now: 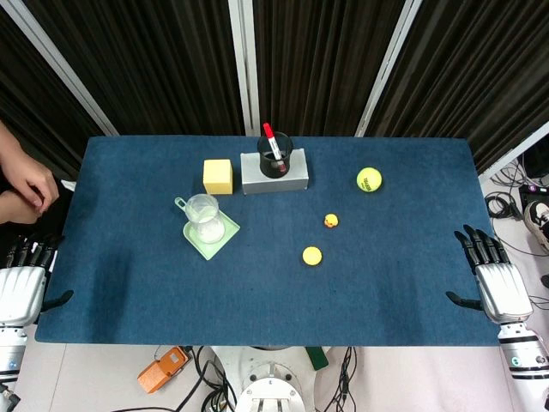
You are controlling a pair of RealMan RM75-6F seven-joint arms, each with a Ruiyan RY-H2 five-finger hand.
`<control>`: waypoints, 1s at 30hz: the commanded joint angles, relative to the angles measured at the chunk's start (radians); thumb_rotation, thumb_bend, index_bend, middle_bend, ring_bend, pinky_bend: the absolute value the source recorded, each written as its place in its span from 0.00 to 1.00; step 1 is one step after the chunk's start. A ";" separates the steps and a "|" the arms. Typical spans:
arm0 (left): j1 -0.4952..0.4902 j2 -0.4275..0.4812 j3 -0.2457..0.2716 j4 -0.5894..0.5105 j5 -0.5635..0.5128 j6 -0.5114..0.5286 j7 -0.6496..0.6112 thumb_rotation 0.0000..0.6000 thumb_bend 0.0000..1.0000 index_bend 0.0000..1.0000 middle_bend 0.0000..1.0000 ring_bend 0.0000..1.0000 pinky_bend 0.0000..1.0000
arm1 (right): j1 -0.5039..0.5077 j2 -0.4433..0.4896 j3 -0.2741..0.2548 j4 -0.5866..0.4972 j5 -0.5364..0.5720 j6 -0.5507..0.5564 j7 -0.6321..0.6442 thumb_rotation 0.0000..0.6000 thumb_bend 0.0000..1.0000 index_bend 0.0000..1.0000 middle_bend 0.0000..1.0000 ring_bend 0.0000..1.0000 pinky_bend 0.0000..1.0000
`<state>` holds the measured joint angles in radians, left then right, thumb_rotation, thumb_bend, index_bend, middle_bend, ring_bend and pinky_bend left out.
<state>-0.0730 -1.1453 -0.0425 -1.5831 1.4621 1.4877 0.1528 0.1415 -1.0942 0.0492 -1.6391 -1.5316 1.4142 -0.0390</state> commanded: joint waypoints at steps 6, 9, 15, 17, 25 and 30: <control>0.017 -0.010 0.011 0.007 0.013 0.025 -0.008 1.00 0.00 0.12 0.10 0.03 0.00 | 0.000 0.007 -0.001 -0.004 -0.015 0.013 -0.007 1.00 0.06 0.00 0.02 0.00 0.16; 0.023 -0.016 0.014 0.014 0.018 0.033 -0.014 1.00 0.00 0.12 0.10 0.03 0.00 | 0.021 0.008 0.006 -0.005 -0.013 -0.018 -0.019 1.00 0.06 0.00 0.02 0.00 0.16; 0.025 -0.024 0.012 0.020 0.030 0.046 -0.024 1.00 0.00 0.12 0.10 0.03 0.00 | 0.216 -0.014 0.089 0.004 0.074 -0.288 -0.040 1.00 0.06 0.00 0.02 0.00 0.19; 0.026 -0.025 0.013 0.019 0.031 0.047 -0.021 1.00 0.00 0.12 0.10 0.03 0.00 | 0.289 -0.041 0.120 0.024 0.115 -0.385 -0.049 1.00 0.07 0.00 0.02 0.01 0.20; 0.041 -0.027 0.016 0.018 0.011 0.047 -0.021 1.00 0.00 0.12 0.10 0.03 0.00 | 0.557 -0.229 0.189 0.217 0.322 -0.705 -0.174 1.00 0.12 0.14 0.05 0.04 0.24; 0.047 -0.025 0.015 0.023 -0.001 0.045 -0.027 1.00 0.00 0.12 0.10 0.03 0.00 | 0.645 -0.331 0.189 0.327 0.415 -0.774 -0.233 1.00 0.21 0.22 0.08 0.07 0.27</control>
<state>-0.0256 -1.1703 -0.0273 -1.5605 1.4606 1.5330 0.1263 0.7462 -1.3755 0.2256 -1.3635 -1.1610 0.6810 -0.2333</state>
